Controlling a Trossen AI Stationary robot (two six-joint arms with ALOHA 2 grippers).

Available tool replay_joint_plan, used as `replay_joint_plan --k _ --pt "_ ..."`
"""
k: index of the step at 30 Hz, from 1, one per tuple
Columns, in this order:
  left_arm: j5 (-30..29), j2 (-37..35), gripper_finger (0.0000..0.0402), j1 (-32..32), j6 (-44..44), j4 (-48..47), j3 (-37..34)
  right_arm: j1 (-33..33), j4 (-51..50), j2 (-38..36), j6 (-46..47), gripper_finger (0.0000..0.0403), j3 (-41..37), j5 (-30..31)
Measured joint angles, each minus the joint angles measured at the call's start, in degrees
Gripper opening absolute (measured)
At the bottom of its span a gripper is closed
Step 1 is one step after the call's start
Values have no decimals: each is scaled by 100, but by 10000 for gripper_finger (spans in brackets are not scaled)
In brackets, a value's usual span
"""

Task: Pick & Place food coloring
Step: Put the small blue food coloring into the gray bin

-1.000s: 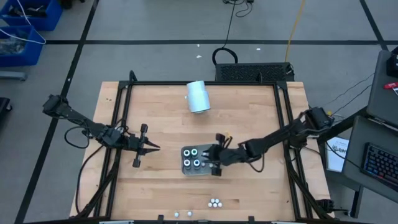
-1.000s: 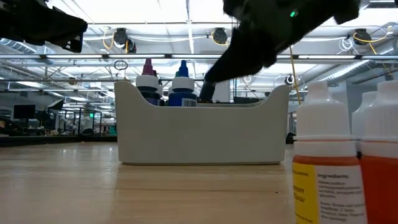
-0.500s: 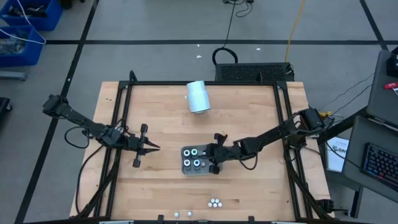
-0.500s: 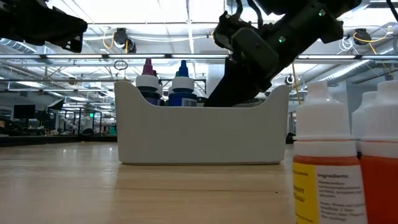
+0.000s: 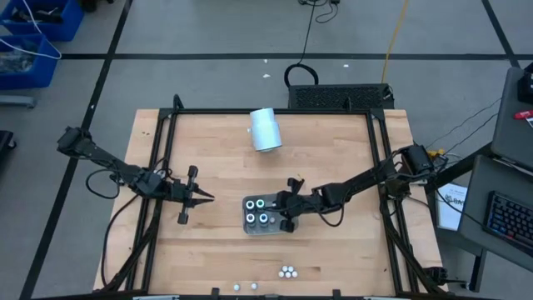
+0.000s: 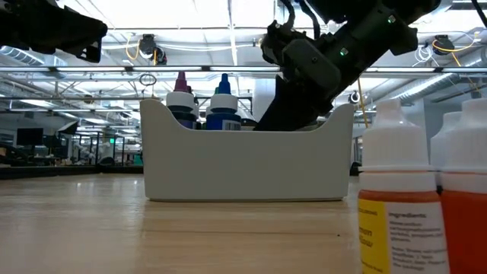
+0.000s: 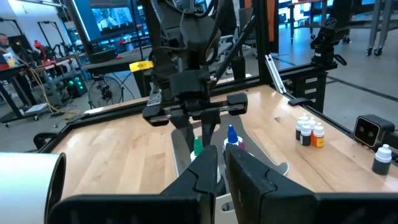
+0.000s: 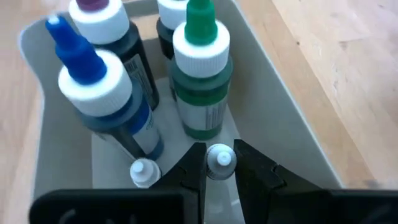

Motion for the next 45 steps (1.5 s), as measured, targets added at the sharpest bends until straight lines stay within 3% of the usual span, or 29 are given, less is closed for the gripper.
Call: replay_joint_plan --k 28,39,45 --pt "26 1 42 2 9 -15 -7 -61 -234 579 -326 51 372 -1" --pt "28 0 42 0 -5 -13 -7 -106 -201 577 -306 110 372 -299" --pt "30 0 42 2 -22 -13 -7 -109 -201 570 -321 123 372 -297"
